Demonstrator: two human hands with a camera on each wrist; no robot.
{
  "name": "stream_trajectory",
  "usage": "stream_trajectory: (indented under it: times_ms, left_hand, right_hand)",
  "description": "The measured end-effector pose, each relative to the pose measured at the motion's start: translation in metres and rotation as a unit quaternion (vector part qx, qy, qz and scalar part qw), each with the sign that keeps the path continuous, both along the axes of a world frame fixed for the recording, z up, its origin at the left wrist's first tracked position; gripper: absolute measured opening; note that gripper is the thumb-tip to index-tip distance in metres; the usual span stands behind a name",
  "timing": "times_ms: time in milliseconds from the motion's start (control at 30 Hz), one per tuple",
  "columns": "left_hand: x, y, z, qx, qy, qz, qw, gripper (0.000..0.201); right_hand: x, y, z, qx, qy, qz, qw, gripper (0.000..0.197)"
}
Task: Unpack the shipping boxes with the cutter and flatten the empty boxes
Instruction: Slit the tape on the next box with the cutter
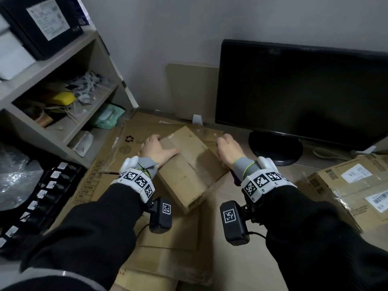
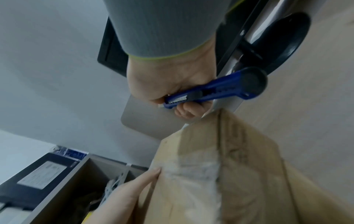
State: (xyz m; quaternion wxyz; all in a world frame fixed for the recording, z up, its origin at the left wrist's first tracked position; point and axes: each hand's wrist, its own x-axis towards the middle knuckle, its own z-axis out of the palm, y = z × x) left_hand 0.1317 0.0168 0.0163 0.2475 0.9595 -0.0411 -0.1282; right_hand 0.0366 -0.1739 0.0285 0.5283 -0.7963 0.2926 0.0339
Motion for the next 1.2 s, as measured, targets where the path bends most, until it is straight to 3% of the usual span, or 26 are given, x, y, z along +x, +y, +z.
stream_trajectory:
  times_ms: [233,500,700,900,1200]
  left_hand:
    - [-0.003,0.004,-0.011,-0.136,-0.020,0.024,0.990,0.063]
    - [0.012,0.020,-0.025,-0.200,0.041,-0.021,0.979,0.044]
    - [0.019,0.014,-0.025,-0.168,0.079,0.004,0.983,0.026]
    - [0.025,0.008,-0.018,-0.190,0.101,0.019,0.976,0.004]
    - [0.030,0.014,-0.022,-0.174,0.092,-0.017,0.980,0.015]
  right_hand:
    - [0.037,0.053,0.008,-0.136,0.012,0.124,0.983,0.030]
    - [0.071,0.075,0.006,-0.215,0.027,0.124,0.968,0.027]
    - [0.067,0.083,0.007,-0.240,0.037,0.115,0.963,0.025]
    - [0.066,0.087,0.012,-0.243,0.048,0.137,0.959,0.019]
    - [0.069,0.093,0.019,-0.272,0.084,0.176,0.942,0.015]
